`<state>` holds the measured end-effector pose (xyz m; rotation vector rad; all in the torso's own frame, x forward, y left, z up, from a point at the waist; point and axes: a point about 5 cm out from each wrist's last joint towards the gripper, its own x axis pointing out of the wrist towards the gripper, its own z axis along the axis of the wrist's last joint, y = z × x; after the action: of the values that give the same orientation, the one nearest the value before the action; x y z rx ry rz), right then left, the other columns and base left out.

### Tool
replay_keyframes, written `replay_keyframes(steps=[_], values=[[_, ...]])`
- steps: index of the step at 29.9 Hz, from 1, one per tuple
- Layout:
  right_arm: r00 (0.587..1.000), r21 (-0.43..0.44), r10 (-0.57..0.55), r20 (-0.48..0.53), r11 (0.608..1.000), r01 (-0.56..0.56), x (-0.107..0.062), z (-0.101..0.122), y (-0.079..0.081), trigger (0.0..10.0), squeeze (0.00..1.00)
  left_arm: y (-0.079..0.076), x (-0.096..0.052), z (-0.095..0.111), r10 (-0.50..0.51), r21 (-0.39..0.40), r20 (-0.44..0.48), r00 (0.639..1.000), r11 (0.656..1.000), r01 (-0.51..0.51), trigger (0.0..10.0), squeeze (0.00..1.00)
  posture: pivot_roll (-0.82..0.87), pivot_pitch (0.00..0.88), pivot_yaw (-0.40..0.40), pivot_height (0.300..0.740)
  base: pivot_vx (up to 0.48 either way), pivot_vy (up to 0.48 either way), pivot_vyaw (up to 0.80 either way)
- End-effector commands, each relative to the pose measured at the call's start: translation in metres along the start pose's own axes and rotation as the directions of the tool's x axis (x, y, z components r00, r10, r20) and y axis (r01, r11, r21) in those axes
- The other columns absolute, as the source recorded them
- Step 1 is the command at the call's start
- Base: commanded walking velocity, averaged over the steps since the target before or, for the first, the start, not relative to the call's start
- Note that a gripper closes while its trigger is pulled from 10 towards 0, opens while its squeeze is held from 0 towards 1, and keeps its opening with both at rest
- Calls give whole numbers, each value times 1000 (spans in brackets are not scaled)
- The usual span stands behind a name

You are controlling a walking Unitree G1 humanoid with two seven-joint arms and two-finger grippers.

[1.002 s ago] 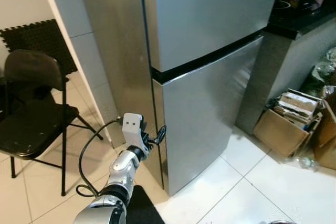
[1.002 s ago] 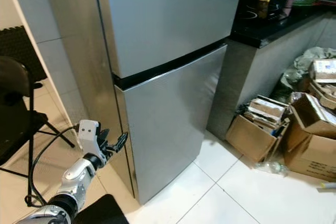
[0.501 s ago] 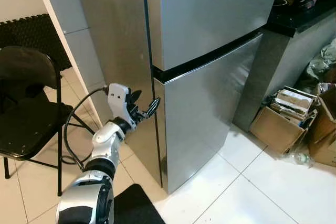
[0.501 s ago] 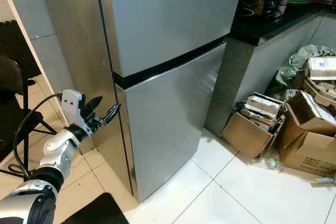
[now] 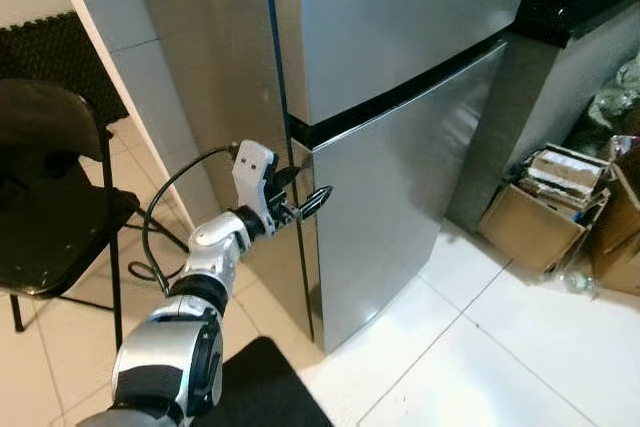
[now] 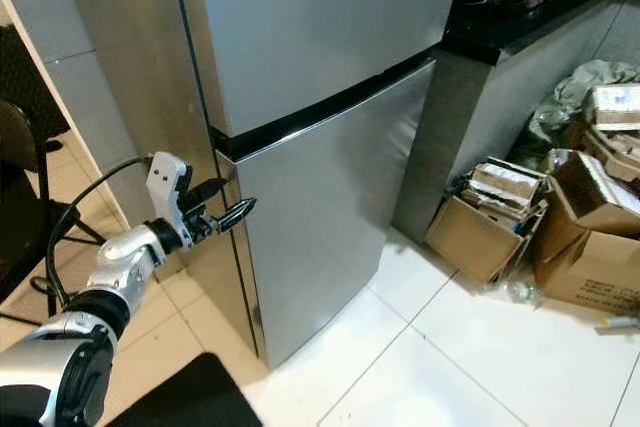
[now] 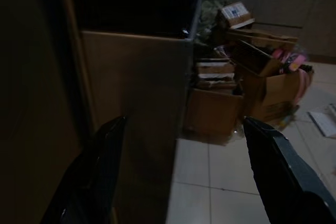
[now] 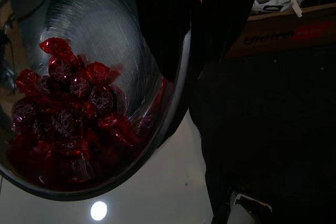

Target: Restocking fridge

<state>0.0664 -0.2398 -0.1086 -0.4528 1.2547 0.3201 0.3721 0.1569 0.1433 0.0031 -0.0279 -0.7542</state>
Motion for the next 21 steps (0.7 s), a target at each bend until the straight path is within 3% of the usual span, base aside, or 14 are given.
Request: replay_keyframes(steps=[1,8,14,17,20,21], values=[[1000,12,-23,10,1000,23,-2,-2,-5,10000,0,-2,11,7,22,21,-6,1000,1000,-22,10000,0,-147,107,-11,740,0,0,0],[999,6,-28,16,1000,28,-3,-5,-9,10000,0,3,16,16,122,14,18,992,992,-122,10000,0,-161,122,-14,740,0,0,0],[999,1,-36,22,999,36,-4,-5,-12,10000,0,4,17,14,130,-15,5,991,991,-130,10000,0,-170,118,-13,740,0,0,0],[999,0,-38,24,999,38,-5,-5,-13,10000,0,-2,21,13,77,-41,6,997,996,-77,10000,0,-171,117,-12,740,0,0,0],[999,-2,-40,27,999,40,-5,-5,-14,10000,0,-20,30,12,-80,-62,18,997,995,81,10000,0,-170,116,-11,740,0,0,0],[999,-2,-40,27,999,40,-5,-5,-14,10000,0,-20,30,12,-80,-62,18,997,995,81,10000,0,-170,116,-11,740,0,0,0]])
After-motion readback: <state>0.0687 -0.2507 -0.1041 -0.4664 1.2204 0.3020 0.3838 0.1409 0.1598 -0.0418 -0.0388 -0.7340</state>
